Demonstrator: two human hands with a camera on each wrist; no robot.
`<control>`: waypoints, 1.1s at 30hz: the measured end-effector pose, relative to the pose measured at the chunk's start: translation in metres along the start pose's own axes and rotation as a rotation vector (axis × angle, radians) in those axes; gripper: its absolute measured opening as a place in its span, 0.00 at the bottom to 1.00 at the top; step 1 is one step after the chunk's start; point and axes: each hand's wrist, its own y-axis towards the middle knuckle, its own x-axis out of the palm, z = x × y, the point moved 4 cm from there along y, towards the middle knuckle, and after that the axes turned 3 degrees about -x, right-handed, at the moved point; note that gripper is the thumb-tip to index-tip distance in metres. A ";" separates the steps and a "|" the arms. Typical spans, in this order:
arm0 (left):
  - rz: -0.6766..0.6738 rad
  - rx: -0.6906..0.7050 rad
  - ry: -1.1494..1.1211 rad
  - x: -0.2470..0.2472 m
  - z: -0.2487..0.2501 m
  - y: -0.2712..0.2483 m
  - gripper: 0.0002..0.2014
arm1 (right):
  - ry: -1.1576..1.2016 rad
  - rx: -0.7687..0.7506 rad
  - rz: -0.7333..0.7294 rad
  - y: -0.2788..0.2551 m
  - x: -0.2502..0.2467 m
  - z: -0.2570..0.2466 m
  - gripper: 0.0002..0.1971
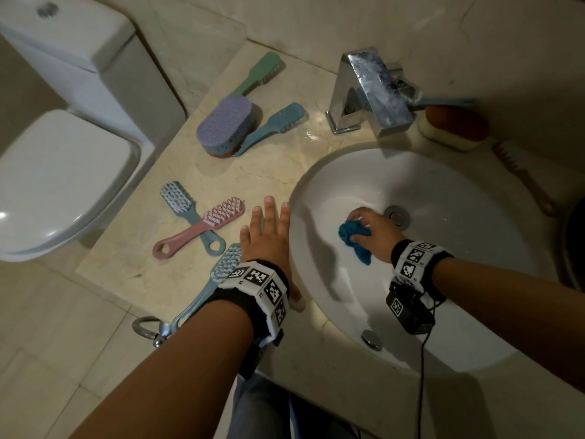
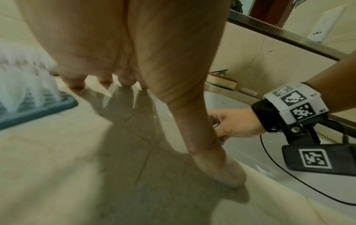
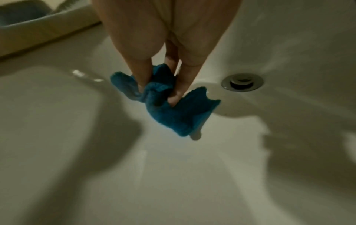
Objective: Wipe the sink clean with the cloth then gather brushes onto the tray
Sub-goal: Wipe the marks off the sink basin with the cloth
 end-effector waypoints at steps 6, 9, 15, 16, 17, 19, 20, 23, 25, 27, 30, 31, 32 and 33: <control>-0.009 -0.008 0.019 0.000 0.000 0.000 0.79 | -0.235 -0.102 -0.312 -0.016 0.051 -0.015 0.19; -0.013 -0.006 0.011 0.000 0.000 0.000 0.79 | -0.276 -0.088 -0.234 -0.009 0.039 -0.004 0.19; -0.007 -0.006 0.002 0.001 0.000 0.000 0.79 | -0.324 0.198 -0.076 0.019 -0.021 0.042 0.13; -0.009 -0.008 0.002 0.001 0.000 0.000 0.79 | -0.312 0.211 -0.070 0.019 -0.026 0.048 0.15; -0.010 -0.010 0.003 0.000 0.001 0.000 0.79 | -0.311 0.212 -0.058 0.018 -0.030 0.050 0.17; -0.012 -0.013 0.008 -0.001 0.002 0.000 0.79 | -0.267 0.185 -0.004 0.015 -0.032 0.047 0.18; -0.015 -0.014 0.010 -0.001 0.002 0.000 0.79 | -0.196 0.165 0.022 0.013 -0.031 0.042 0.17; -0.021 -0.015 0.003 0.000 0.002 0.001 0.80 | 0.011 0.027 0.005 0.009 -0.015 0.022 0.17; -0.028 -0.011 0.000 0.000 0.002 0.001 0.80 | -0.043 -0.102 -0.088 0.004 0.003 0.012 0.19; -0.033 -0.014 0.008 0.000 0.002 0.000 0.80 | -0.171 -0.165 -0.206 -0.002 0.020 0.008 0.20; -0.029 -0.020 0.024 0.000 0.002 0.001 0.80 | -0.216 -0.148 -0.231 -0.004 0.016 0.021 0.18; -0.024 -0.023 0.027 0.000 0.002 0.001 0.80 | -0.221 -0.085 -0.204 -0.001 0.007 0.028 0.19; -0.018 -0.024 0.029 0.000 0.002 0.001 0.80 | -0.231 -0.002 -0.165 0.002 -0.005 0.038 0.19; -0.015 -0.024 0.030 0.001 0.002 0.002 0.80 | -0.274 0.093 -0.132 0.004 -0.018 0.049 0.20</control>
